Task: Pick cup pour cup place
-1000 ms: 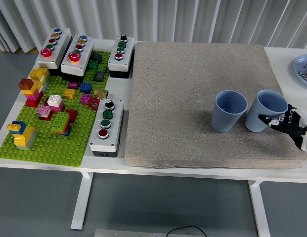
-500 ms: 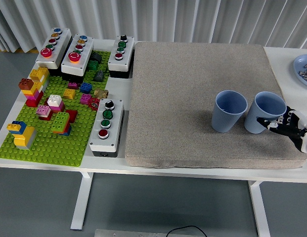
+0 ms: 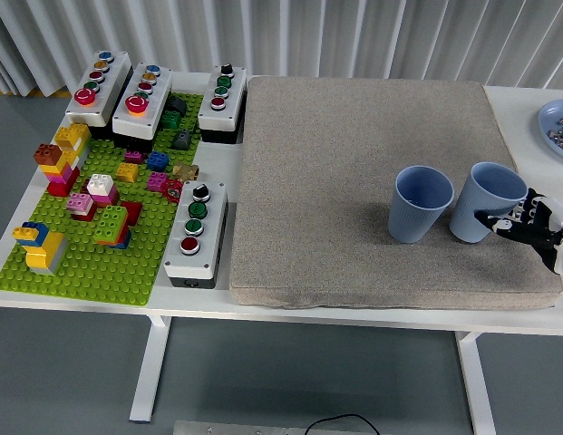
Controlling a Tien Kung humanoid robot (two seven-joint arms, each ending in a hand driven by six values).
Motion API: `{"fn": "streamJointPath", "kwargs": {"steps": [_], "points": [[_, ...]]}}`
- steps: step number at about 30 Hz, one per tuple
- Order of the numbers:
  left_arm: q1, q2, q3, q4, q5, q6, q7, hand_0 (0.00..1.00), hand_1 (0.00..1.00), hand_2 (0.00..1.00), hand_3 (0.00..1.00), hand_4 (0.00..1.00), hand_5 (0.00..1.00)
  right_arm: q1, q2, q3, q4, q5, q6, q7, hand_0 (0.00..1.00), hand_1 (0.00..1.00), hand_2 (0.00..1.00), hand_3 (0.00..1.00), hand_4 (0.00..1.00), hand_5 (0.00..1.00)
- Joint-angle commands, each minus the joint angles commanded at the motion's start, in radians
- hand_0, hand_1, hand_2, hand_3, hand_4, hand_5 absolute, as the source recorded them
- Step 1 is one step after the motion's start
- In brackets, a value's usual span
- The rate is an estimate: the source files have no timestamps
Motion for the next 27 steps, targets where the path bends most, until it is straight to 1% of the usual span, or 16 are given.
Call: {"fn": "streamJointPath", "kwargs": {"steps": [15,27], "points": [[0.000,0.000,0.004,0.001,-0.006,0.000,-0.002,0.702,0.710,0.714,0.625,0.493,0.928,-0.020,-0.022,0.000,0.047,-0.001,0.008,-0.012,0.911,0.851,0.900,0.944,0.839,0.292],[0.000,0.000,0.007,0.001,-0.010,0.000,-0.003,0.702,0.711,0.712,0.624,0.494,0.929,-0.036,-0.039,0.021,0.061,0.004,0.009,-0.015,0.911,0.848,0.898,0.943,0.842,0.297]]}}
